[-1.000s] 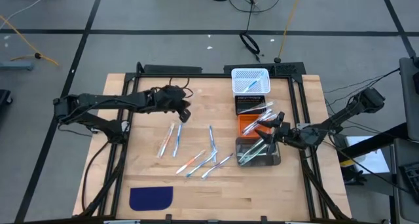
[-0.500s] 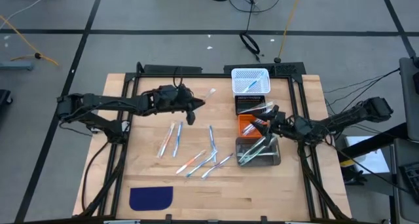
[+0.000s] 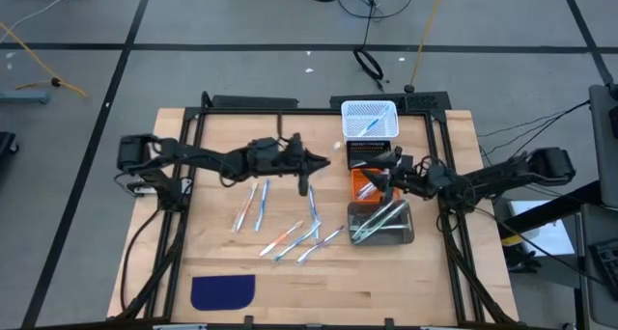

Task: Pick & Place Toothbrushes
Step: Put the orange toothbrush into the black bin

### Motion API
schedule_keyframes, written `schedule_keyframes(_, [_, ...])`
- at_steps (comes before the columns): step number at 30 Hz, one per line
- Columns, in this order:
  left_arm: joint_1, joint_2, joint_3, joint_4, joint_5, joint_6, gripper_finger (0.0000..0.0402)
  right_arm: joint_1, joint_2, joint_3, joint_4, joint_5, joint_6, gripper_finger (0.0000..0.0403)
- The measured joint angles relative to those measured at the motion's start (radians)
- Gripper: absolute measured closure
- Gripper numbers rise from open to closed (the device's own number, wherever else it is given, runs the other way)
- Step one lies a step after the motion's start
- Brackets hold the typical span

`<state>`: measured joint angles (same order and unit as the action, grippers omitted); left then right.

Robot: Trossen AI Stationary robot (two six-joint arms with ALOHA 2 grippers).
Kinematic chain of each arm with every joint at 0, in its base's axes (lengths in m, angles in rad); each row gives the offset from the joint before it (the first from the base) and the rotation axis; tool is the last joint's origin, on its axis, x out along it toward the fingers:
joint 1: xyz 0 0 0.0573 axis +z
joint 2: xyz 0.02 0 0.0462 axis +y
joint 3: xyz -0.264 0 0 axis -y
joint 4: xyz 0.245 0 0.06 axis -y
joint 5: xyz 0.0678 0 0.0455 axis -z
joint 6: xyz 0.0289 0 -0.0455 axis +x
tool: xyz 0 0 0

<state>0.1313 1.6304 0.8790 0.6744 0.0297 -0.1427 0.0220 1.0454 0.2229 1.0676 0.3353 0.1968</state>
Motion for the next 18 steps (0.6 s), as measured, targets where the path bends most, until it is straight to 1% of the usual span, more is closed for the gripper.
schedule_keyframes(2, [-0.016,0.054,0.050,-0.002,0.011,0.008,0.0399,-0.012,0.026,0.022,-0.003,-0.002,0.000,0.0236])
schedule_keyframes(4, [-0.026,0.095,0.099,-0.021,0.033,0.015,0.0398,-0.024,0.053,0.045,0.000,-0.029,-0.001,0.0236])
schedule_keyframes(8, [-0.039,0.149,0.196,-0.120,0.041,0.017,0.0399,-0.041,0.077,0.069,0.000,-0.074,-0.003,0.0236])
schedule_keyframes(10, [-0.043,0.174,0.234,-0.145,0.041,0.018,0.0399,-0.048,0.081,0.072,-0.001,-0.077,-0.003,0.0236])
schedule_keyframes(13, [-0.049,0.180,0.264,-0.189,0.033,0.034,0.0397,-0.049,0.081,0.071,0.006,-0.088,-0.001,0.0236])
schedule_keyframes(16, [-0.053,0.182,0.275,-0.200,0.015,0.053,0.0399,-0.049,0.073,0.072,0.027,-0.128,-0.003,0.0236])
schedule_keyframes(18, [-0.053,0.184,0.275,-0.200,0.015,0.053,0.0397,-0.049,0.075,0.071,0.047,-0.129,-0.007,0.0239])
